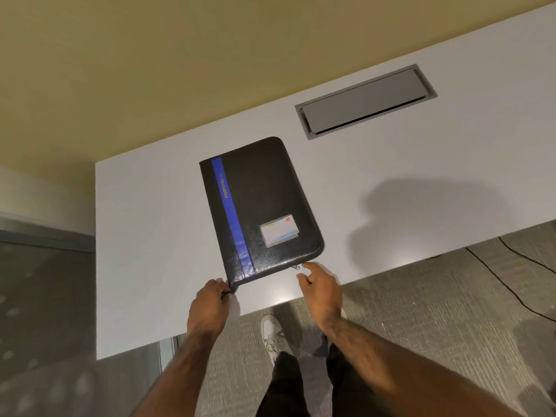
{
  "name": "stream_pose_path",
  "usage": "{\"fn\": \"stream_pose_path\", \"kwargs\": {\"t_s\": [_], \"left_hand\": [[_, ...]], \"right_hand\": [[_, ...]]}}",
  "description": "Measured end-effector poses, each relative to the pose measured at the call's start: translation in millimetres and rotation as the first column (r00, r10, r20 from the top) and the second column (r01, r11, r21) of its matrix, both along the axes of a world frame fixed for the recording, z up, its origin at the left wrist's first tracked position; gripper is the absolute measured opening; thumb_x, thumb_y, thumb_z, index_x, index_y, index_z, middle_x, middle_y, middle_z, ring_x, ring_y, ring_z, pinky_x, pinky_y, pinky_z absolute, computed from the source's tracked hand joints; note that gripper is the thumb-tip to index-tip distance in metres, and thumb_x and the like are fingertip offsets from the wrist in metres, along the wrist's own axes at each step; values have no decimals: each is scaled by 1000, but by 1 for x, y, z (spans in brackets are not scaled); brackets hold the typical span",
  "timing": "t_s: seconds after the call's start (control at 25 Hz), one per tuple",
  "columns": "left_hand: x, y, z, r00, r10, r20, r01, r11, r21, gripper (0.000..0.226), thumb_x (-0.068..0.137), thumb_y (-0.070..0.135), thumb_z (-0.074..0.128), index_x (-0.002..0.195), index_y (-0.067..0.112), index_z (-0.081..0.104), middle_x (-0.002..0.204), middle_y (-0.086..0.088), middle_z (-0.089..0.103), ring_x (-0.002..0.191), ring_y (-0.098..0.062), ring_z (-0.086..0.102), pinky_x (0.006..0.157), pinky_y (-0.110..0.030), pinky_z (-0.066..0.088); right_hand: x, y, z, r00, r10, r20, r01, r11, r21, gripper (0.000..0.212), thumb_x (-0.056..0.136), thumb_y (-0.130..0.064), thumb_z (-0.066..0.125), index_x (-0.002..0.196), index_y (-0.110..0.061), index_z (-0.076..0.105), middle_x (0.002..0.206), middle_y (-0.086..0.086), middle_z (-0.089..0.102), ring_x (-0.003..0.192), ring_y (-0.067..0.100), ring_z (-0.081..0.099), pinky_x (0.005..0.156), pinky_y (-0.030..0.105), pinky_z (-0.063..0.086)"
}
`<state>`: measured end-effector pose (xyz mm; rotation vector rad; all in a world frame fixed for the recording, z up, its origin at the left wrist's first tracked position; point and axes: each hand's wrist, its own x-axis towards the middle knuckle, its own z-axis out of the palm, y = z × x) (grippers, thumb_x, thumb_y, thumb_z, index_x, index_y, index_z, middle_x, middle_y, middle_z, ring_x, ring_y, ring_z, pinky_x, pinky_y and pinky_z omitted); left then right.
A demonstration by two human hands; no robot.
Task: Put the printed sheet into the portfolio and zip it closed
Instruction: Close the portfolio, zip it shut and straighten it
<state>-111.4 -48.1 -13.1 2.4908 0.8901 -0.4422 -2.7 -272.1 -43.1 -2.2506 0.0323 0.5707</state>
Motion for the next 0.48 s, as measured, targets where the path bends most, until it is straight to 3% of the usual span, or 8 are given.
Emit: {"fn": "stream_pose_path", "kwargs": {"t_s": [0.08,0.16,0.36,0.48], "left_hand": [[2,0,0,1000,-10,-7,10,1000,-3,14,92,14,62,92,26,69,95,7,58,90,-20,62,74,-34,49],[1,2,0,1000,-25,-17,24,1000,-4,13,92,14,63,92,25,70,95,8,58,89,-20,62,74,-34,49],[2,5,0,996,-83,-18,84,996,23,11,91,15,63,93,22,72,97,3,62,90,-24,62,77,-35,50],[2,7,2,996,-86,-24,87,994,66,11,91,16,64,93,21,73,99,1,65,92,-26,63,78,-35,49]], "right_hand": [[-4,16,4,987,-141,-75,148,983,105,15,90,-25,70,104,-23,71,78,-10,70,69,13,67,69,41,62],[-4,30,7,973,-207,-103,217,971,103,9,88,-26,72,93,-20,68,82,-6,72,72,16,69,68,41,62],[-2,43,9,991,-130,-25,128,989,-80,14,91,-27,67,83,-16,64,77,1,70,69,20,67,65,42,60],[3,37,7,999,9,34,-3,983,-184,19,96,-31,60,85,-16,64,75,0,70,68,19,67,64,40,60]]}}
